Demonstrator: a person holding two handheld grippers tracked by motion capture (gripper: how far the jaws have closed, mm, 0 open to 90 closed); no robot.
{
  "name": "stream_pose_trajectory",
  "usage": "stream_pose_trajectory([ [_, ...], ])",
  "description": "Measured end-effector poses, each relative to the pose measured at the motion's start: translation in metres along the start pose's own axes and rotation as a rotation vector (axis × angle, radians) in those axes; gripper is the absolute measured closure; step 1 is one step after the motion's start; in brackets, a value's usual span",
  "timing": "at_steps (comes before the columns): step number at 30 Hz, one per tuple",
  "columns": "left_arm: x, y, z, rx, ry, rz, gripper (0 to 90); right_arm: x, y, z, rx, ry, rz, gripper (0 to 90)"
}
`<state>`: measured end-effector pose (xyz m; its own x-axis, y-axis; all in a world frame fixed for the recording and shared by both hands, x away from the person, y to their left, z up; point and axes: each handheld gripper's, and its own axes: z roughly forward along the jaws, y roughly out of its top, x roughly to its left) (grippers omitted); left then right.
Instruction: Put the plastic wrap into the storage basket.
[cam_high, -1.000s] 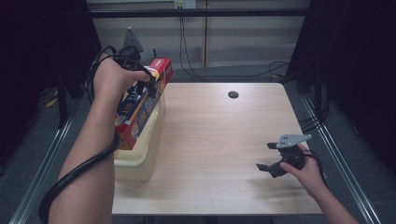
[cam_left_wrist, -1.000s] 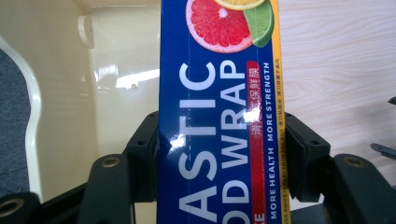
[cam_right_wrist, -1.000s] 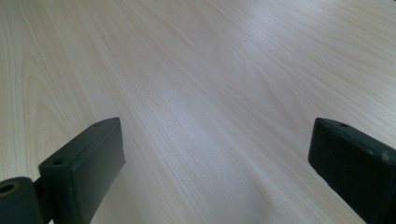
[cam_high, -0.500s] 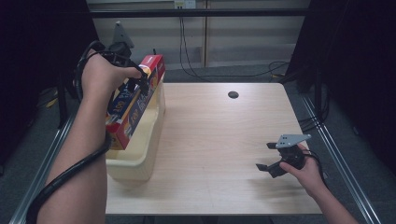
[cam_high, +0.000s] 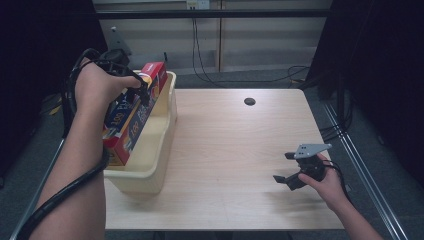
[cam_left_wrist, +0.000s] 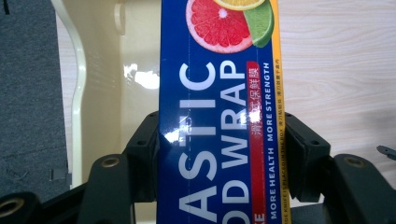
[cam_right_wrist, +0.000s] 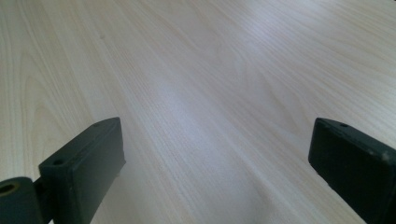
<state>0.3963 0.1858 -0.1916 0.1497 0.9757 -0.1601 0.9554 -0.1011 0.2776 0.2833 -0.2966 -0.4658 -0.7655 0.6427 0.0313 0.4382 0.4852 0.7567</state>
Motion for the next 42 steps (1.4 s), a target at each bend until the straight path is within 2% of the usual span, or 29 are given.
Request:
stream_pose_trajectory([
  [3, 0.003, -0.002, 0.0, 0.004, 0.002, 0.007, 40.9, 0.0, 0.001, 0.001, -0.002, 0.002, 0.0, 3.3],
  [5, 0.005, -0.004, 0.0, 0.0, -0.001, -0.009, 40.9, -0.001, 0.002, 0.001, -0.004, -0.003, -0.002, 3.3],
  [16, 0.014, -0.012, 0.003, 0.003, 0.009, -0.022, 40.9, -0.001, 0.007, 0.009, -0.008, 0.02, -0.019, 3.4],
  [20, 0.017, -0.014, 0.005, 0.012, 0.012, -0.024, 40.9, -0.002, 0.009, 0.011, -0.006, 0.02, -0.023, 3.5],
  [23, 0.019, -0.016, 0.006, 0.011, 0.007, -0.043, 40.8, -0.002, 0.011, 0.012, -0.007, 0.025, -0.026, 3.4],
  [25, 0.021, -0.018, 0.008, 0.013, 0.011, -0.032, 40.9, -0.002, 0.012, 0.014, -0.007, 0.025, -0.031, 3.4],
  [29, 0.023, -0.021, 0.011, 0.016, 0.009, -0.043, 40.8, -0.001, 0.014, 0.015, -0.006, 0.026, -0.034, 3.5],
  [36, 0.026, -0.024, 0.021, 0.023, 0.012, -0.059, 40.8, -0.001, 0.015, 0.016, -0.006, 0.028, -0.035, 3.4],
  [42, 0.028, -0.025, 0.032, 0.035, 0.011, -0.054, 40.8, -0.001, 0.015, 0.016, -0.006, 0.025, -0.034, 3.4],
])
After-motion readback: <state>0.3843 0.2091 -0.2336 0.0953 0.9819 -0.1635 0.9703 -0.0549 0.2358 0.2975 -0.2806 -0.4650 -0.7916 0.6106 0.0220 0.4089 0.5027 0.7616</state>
